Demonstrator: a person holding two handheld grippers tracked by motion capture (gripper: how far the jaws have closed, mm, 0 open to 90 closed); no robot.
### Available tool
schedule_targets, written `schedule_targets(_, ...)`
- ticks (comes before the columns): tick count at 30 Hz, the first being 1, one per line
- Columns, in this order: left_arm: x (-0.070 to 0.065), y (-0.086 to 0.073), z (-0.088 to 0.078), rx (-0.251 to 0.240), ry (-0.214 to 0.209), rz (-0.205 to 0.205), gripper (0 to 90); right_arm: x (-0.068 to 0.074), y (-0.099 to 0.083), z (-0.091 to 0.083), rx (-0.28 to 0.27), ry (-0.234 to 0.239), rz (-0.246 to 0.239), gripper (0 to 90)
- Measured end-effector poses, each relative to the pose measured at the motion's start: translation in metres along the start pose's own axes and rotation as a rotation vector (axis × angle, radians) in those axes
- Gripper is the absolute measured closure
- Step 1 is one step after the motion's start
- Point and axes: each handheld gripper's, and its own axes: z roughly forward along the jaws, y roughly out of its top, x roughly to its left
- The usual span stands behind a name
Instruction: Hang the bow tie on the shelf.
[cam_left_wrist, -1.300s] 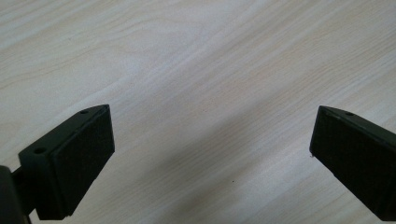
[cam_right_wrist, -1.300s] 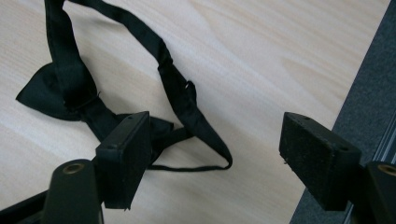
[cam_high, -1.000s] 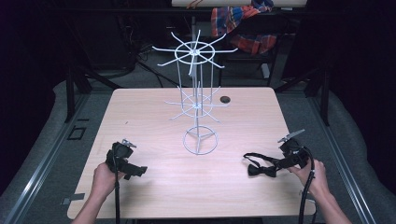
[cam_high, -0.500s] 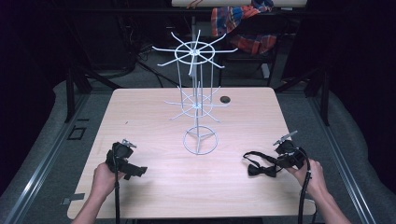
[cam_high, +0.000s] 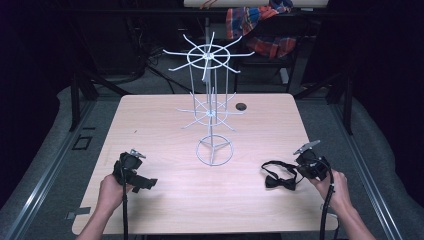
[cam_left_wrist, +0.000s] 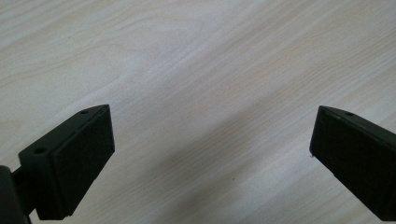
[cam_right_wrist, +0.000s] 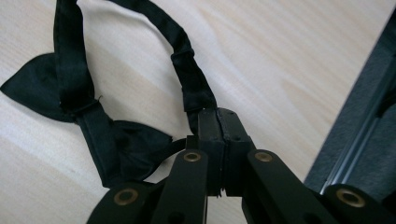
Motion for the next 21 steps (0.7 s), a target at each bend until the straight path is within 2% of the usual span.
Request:
schedule_targets(6,0.0,0.0,-0.001,0.004,-0.001,0.001,0.0,0.002,0.002,-0.011,-0.063,-0.009,0.003,89.8)
schedule_targets(17,0.001,-0.001,-0.001,-0.001,0.004,-0.007,0.0,0.008,0.006,-0.033,-0.178,-0.06,-0.009,90.0)
schedule_targets(21,0.001,-0.001,-0.001,0.0,0.006,-0.008,0.0,0.009,0.007,-0.042,-0.204,-0.071,-0.011,90.0)
